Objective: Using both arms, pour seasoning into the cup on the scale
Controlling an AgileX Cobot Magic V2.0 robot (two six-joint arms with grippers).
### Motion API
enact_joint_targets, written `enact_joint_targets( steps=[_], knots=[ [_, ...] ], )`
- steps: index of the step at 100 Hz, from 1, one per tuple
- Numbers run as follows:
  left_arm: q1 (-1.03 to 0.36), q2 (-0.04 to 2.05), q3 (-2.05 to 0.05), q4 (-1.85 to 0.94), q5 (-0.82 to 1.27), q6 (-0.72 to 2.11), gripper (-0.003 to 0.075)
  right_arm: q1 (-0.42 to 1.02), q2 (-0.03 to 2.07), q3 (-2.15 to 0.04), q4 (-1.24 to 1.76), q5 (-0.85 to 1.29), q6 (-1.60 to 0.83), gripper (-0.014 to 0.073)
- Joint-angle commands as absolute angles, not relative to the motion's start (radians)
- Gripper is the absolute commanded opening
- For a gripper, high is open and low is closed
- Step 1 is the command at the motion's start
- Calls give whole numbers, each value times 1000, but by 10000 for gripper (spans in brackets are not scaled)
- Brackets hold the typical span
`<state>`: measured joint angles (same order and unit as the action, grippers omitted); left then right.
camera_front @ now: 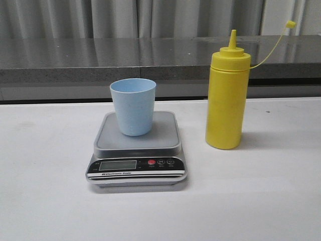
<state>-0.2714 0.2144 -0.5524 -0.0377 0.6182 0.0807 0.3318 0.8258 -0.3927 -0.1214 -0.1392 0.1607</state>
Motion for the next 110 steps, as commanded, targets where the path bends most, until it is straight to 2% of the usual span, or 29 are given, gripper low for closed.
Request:
enact_joint_targets(
  steps=[1, 46, 84, 110],
  knots=[
    [-269, 224, -578, -41, 545, 71, 10, 328, 770, -380, -131, -197, 159, -67],
    [-269, 224, -578, -41, 545, 71, 10, 298, 512, -292, -141, -152, 159, -67],
    [-269, 224, -578, -41, 545, 71, 10, 106, 304, -275, -141, 169, 159, -67],
    [-269, 224, -578, -41, 545, 71, 10, 24, 200, -137, -141, 56, 159, -67]
  ],
)
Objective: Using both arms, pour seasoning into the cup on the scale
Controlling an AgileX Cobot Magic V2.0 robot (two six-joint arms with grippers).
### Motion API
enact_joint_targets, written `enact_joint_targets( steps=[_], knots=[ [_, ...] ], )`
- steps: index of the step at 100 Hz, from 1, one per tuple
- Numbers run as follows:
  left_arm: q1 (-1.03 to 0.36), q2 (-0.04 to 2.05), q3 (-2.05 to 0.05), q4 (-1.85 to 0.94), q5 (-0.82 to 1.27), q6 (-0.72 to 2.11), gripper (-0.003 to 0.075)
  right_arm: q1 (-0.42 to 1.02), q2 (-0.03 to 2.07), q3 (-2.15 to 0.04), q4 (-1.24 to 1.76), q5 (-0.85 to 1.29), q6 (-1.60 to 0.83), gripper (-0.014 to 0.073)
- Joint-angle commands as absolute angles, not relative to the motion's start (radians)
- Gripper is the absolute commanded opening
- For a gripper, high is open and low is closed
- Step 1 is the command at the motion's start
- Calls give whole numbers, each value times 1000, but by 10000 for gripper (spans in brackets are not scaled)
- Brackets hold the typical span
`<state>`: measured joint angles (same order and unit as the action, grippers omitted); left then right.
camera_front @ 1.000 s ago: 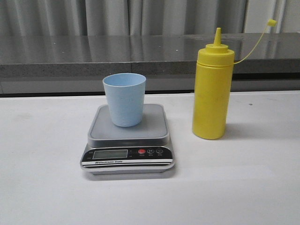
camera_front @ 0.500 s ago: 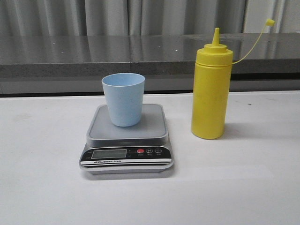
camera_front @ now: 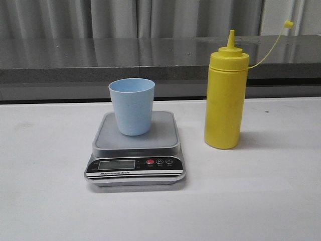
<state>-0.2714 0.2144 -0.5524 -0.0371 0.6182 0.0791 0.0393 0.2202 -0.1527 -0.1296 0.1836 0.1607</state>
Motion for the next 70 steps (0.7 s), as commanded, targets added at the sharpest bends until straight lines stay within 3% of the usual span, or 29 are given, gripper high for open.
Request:
enact_joint_targets(
  steps=[1, 41, 70],
  knots=[
    [-269, 224, -578, -41, 545, 71, 10, 23, 197, -129, -141, 54, 159, -67],
    [-269, 224, -578, -41, 545, 71, 10, 15, -32, 27, -134, 72, 159, -67],
    [-269, 228, -578, -41, 546, 71, 10, 13, -25, 27, -134, 63, 159, -67]
  ],
)
